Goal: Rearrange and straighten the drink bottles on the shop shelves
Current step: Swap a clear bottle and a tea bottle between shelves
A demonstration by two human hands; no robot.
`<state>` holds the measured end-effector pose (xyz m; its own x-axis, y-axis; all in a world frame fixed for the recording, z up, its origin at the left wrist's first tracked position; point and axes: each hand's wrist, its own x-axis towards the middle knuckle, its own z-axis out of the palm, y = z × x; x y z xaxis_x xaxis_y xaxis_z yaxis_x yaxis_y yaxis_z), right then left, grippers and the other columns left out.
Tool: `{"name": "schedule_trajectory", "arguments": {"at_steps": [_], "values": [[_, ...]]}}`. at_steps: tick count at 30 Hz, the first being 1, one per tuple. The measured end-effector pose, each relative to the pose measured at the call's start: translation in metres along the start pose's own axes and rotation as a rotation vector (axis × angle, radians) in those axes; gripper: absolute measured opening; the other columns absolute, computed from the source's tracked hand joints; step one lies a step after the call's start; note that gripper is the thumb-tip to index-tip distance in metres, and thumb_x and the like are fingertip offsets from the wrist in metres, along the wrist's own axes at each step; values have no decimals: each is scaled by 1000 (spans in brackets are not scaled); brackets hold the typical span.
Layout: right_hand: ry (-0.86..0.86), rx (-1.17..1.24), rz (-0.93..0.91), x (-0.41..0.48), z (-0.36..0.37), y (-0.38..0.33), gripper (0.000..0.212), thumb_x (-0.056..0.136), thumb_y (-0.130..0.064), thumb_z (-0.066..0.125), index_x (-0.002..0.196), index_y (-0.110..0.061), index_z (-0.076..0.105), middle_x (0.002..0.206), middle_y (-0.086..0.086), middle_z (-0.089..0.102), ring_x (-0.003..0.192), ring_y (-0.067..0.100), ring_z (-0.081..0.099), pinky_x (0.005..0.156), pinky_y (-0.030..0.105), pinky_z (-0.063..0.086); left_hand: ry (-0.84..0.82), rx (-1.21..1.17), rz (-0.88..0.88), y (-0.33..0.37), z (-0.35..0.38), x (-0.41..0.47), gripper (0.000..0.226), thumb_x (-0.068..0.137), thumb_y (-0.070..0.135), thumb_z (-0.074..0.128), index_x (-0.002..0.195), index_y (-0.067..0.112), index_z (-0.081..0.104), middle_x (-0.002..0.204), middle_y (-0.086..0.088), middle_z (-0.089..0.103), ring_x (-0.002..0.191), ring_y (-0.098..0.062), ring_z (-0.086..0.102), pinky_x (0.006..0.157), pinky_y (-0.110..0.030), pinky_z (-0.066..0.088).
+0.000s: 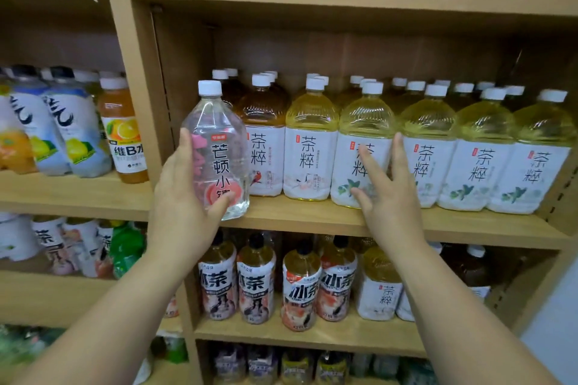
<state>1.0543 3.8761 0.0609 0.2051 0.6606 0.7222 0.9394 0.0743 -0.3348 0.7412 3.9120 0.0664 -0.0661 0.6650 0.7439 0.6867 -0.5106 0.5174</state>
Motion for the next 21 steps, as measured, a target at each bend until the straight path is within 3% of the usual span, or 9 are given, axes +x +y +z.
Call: {"name": "schedule_trajectory", "arguments": {"at_steps": [2, 5, 9, 13, 15, 17, 21], "values": [[34, -181, 9, 1, 2, -1, 79, 91, -33, 76, 157, -43, 33, 173, 0, 0, 141, 30, 25, 108, 56, 40, 10, 3, 39, -2, 2, -1, 131, 75, 33, 88, 155, 52, -14, 139, 17, 39, 115, 19, 26, 95, -13, 29], [85, -314, 20, 1, 4, 0, 78, 86, -36, 79, 154, -40, 41, 171, 4, 17, 128, 33, 29, 97, 60, 41, 21, -1, 40, -7, 5, 0, 131, 76, 28, 88, 157, 51, -12, 140, 19, 38, 118, 17, 28, 93, -11, 29], [67, -332, 37, 1, 5, 0, 79, 88, -39, 76, 155, -43, 35, 172, 0, 11, 137, 37, 30, 103, 59, 36, 43, 28, 22, -19, 5, 1, 123, 81, 26, 84, 159, 52, -8, 153, 3, 40, 139, -14, 43, 109, -35, 42], [5, -260, 91, -9, 12, -7, 82, 93, -44, 69, 160, -45, 22, 173, -5, -8, 148, 36, 21, 112, 61, 29, 28, 233, 64, -29, 4, 4, 98, 85, 25, 82, 159, 43, 21, 151, -15, 38, 133, -36, 47, 95, -50, 54], [-47, -189, 115, -19, 17, -10, 79, 96, -48, 63, 160, -46, 18, 171, -9, -18, 152, 37, 20, 115, 62, 28, 22, 337, 121, -30, 5, 5, 87, 83, 26, 83, 156, 33, 35, 146, -18, 41, 128, -39, 48, 84, -51, 55], [-90, -125, 139, -28, 21, -12, 73, 99, -50, 58, 161, -43, 20, 170, -9, -21, 155, 35, 17, 119, 62, 28, 28, 359, 148, -32, 6, 6, 83, 83, 26, 83, 154, 29, 40, 143, -18, 43, 126, -39, 49, 83, -51, 55], [-8, -7, 138, -54, 28, -20, 56, 102, -46, 54, 154, -32, 43, 173, 0, 6, 156, 27, 18, 121, 54, 23, 76, 219, 163, -46, 8, -15, 71, 85, 22, 81, 148, 26, 48, 143, -16, 42, 125, -36, 49, 90, -50, 53]]}}
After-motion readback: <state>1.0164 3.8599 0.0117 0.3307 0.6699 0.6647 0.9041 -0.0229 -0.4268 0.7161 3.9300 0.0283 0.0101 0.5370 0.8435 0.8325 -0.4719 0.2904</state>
